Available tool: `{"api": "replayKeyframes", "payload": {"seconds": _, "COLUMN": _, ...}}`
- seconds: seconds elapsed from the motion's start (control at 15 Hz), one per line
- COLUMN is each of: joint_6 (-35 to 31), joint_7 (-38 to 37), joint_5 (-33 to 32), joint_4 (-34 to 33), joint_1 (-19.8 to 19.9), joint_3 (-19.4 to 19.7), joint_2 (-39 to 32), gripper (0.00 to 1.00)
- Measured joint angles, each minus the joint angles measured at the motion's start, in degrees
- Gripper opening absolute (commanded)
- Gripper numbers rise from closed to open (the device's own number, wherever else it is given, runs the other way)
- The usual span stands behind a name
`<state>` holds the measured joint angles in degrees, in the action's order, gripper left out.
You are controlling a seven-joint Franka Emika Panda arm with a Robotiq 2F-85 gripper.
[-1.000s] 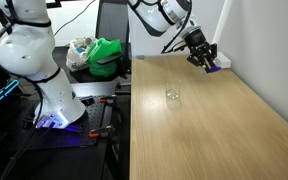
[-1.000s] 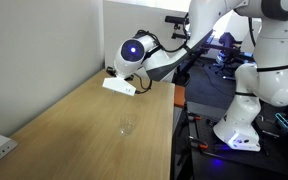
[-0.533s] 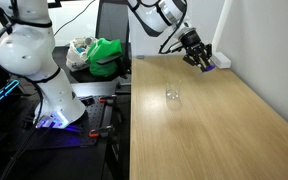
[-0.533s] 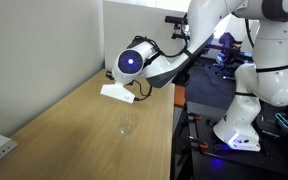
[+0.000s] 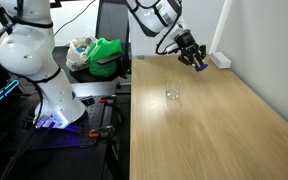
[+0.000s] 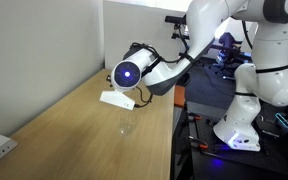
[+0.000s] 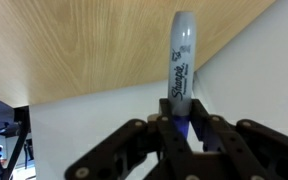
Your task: Put the marker in the glass cup
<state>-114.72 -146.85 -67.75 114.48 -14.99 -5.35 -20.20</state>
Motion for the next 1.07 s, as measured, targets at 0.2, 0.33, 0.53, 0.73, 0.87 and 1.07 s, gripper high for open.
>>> {"api": "replayKeyframes", "payload": {"seconds": 0.2, "joint_6": 0.59, "joint_7": 0.0, "joint_5": -0.01, "joint_4": -0.05, "joint_1": -0.11, "joint_3": -0.12, "joint_2": -0.17, "gripper": 0.25}}
{"api": "replayKeyframes", "payload": {"seconds": 0.33, "joint_6": 0.62, "joint_7": 0.0, "joint_5": -0.02, "joint_4": -0.08, "joint_1": -0.11, "joint_3": -0.12, "joint_2": -0.2, "gripper": 0.06}}
{"api": "replayKeyframes", "payload": {"seconds": 0.53, "joint_6": 0.62, "joint_7": 0.08, "joint_5": -0.02, "joint_4": -0.07, "joint_1": -0.08, "joint_3": -0.17, "joint_2": -0.3, "gripper": 0.06}}
{"api": "replayKeyframes", "payload": {"seconds": 0.73, "joint_6": 2.84, "joint_7": -0.04, "joint_5": -1.37, "joint_4": -0.08, "joint_1": -0.89, "joint_3": -0.86, "joint_2": -0.08, "gripper": 0.06}}
{"api": "replayKeyframes", "payload": {"seconds": 0.87, "joint_6": 6.77, "joint_7": -0.85, "joint_5": -2.7, "joint_4": -0.06, "joint_1": -2.14, "joint_3": -2.0, "joint_2": 0.41, "gripper": 0.06}}
{"api": "replayKeyframes", "payload": {"seconds": 1.07, "joint_6": 12.37, "joint_7": -1.0, "joint_5": -3.06, "joint_4": 0.01, "joint_1": -3.9, "joint_3": -4.18, "joint_2": 1.05, "gripper": 0.06}}
